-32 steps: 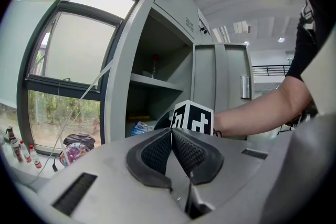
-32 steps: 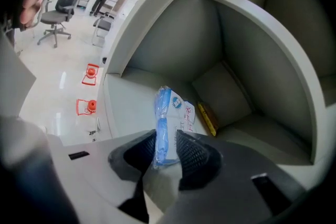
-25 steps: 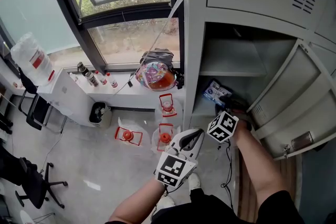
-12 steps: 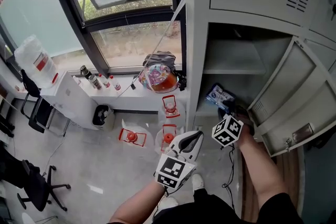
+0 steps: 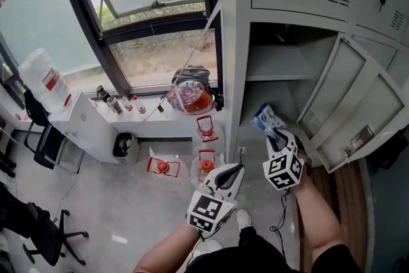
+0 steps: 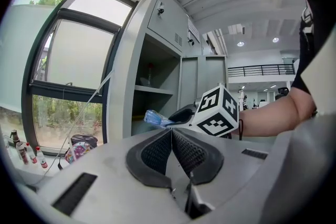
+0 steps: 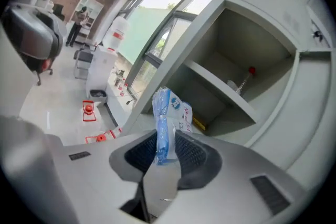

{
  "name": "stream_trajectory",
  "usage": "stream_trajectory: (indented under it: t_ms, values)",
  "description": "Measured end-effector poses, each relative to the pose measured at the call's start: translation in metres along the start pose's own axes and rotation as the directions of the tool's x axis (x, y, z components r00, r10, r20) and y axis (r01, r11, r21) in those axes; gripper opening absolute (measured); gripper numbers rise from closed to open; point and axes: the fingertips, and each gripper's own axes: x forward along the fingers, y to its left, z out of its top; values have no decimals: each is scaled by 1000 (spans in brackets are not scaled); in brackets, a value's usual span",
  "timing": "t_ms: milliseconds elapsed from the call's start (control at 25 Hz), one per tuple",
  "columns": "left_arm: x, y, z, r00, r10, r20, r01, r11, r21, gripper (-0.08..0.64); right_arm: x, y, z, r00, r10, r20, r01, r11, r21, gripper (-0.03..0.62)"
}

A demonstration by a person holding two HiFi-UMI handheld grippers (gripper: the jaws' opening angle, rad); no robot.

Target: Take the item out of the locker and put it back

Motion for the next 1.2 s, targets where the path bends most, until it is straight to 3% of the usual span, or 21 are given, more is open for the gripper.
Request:
stream_trajectory:
  t_ms: [160,640,1200]
  values:
    - [-28,-16,-5,999,-32,3,32,999,-3,17,-50,18,15,997,-7,74,-2,993,120,160]
    - [-81,-59,-29,994,-107,-28,107,994,-17,17,-154,78,21,988,-17,155,-33,948,317,160]
    - [-74,-115,-36,996,-82,-31,80,995,-66,17,-215,87,-17,978,27,206,-117,891,438,160]
